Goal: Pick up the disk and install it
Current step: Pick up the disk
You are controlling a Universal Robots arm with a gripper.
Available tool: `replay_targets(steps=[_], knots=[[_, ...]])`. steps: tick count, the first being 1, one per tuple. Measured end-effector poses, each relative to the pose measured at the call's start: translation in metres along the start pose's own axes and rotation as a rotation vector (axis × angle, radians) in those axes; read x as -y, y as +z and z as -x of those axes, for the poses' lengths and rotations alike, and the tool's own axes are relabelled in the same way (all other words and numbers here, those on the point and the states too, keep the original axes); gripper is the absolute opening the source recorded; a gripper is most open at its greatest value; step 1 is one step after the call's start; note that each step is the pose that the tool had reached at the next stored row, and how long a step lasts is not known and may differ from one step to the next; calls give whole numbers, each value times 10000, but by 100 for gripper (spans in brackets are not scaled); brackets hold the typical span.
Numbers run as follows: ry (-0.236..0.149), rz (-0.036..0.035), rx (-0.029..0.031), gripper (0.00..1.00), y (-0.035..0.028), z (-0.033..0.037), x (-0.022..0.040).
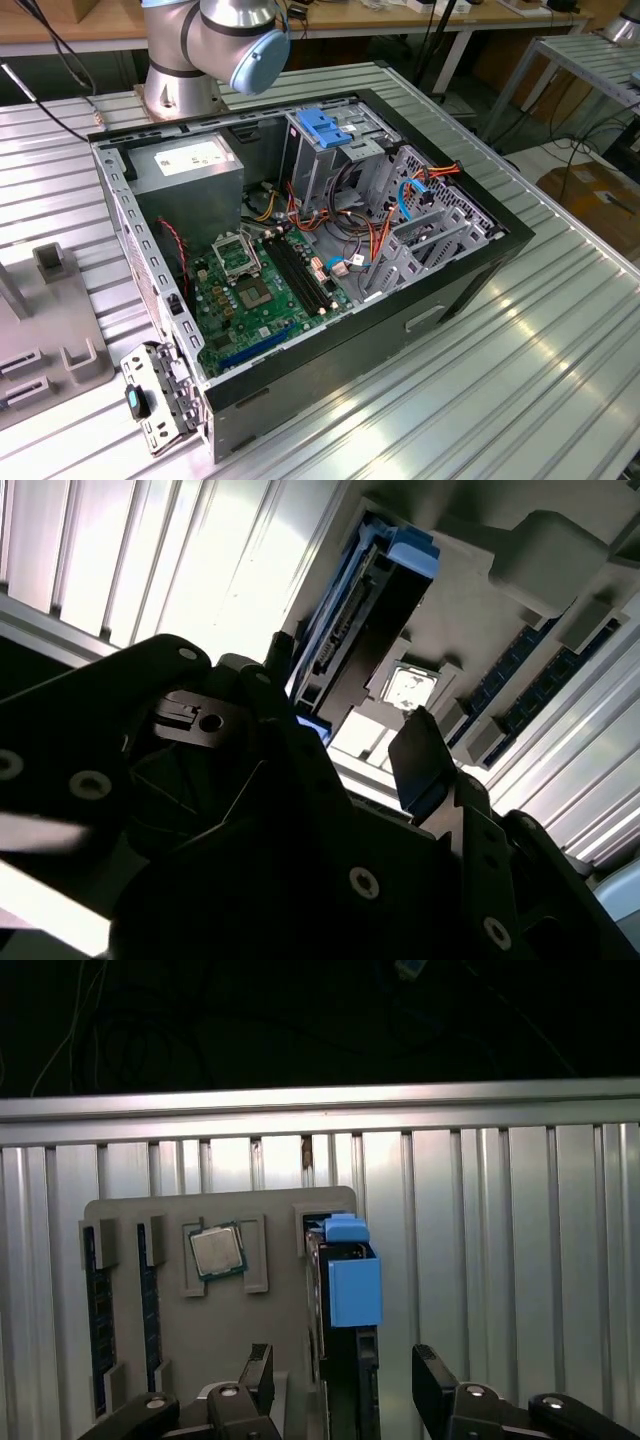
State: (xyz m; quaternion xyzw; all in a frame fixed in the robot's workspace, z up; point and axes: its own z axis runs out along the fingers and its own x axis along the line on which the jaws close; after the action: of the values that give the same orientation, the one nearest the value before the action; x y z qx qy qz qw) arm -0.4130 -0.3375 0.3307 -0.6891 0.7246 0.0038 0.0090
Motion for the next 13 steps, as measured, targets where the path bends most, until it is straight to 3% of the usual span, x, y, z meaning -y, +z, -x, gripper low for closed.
replay_targets(steps=[10, 13], knots=[[-1, 0, 1, 66, 201, -4, -1], [-49, 2, -1, 66, 227, -2, -1]])
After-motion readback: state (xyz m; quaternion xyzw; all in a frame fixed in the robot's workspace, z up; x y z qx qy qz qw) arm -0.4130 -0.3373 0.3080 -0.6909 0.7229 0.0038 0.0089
